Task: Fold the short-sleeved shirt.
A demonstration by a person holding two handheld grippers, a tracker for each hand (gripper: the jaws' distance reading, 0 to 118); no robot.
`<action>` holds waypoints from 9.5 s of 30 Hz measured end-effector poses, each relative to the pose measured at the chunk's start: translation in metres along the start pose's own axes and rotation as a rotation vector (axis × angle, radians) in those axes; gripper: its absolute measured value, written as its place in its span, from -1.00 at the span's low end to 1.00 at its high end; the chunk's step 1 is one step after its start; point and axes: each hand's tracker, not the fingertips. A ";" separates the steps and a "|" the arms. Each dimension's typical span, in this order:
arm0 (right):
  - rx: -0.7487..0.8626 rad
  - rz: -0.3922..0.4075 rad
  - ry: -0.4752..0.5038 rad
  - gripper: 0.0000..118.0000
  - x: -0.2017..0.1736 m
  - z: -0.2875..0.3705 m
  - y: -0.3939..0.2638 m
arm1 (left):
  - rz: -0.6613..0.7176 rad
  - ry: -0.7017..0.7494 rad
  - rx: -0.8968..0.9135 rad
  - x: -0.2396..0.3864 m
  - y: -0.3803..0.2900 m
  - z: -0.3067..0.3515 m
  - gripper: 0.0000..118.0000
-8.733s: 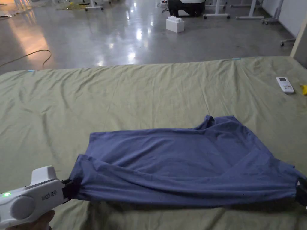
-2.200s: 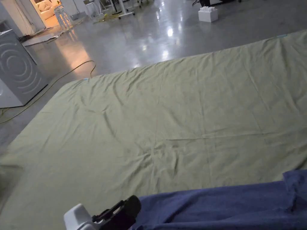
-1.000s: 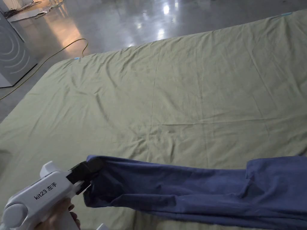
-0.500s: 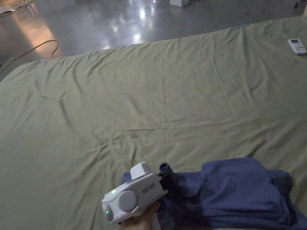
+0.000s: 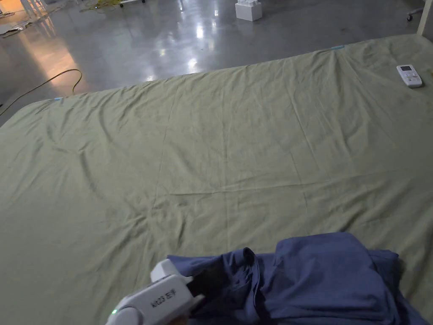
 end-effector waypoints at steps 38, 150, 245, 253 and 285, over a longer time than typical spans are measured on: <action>-0.041 0.008 0.023 -1.00 -0.025 -0.004 0.016 | 0.237 -0.228 0.148 -0.089 0.057 0.081 -0.79; -0.535 -0.250 0.381 -1.00 -0.083 -0.206 0.003 | -0.362 -0.074 -0.133 -0.075 0.202 0.149 -0.39; 0.345 0.197 -0.045 1.00 -0.073 -0.016 0.124 | -0.937 0.385 0.881 0.194 -0.053 0.272 1.00; 0.356 0.229 -0.066 1.00 -0.077 -0.015 0.127 | -0.929 0.373 0.896 0.196 -0.052 0.275 1.00; 0.337 0.203 -0.005 1.00 -0.088 -0.012 0.129 | -0.929 0.326 0.871 0.195 -0.059 0.279 1.00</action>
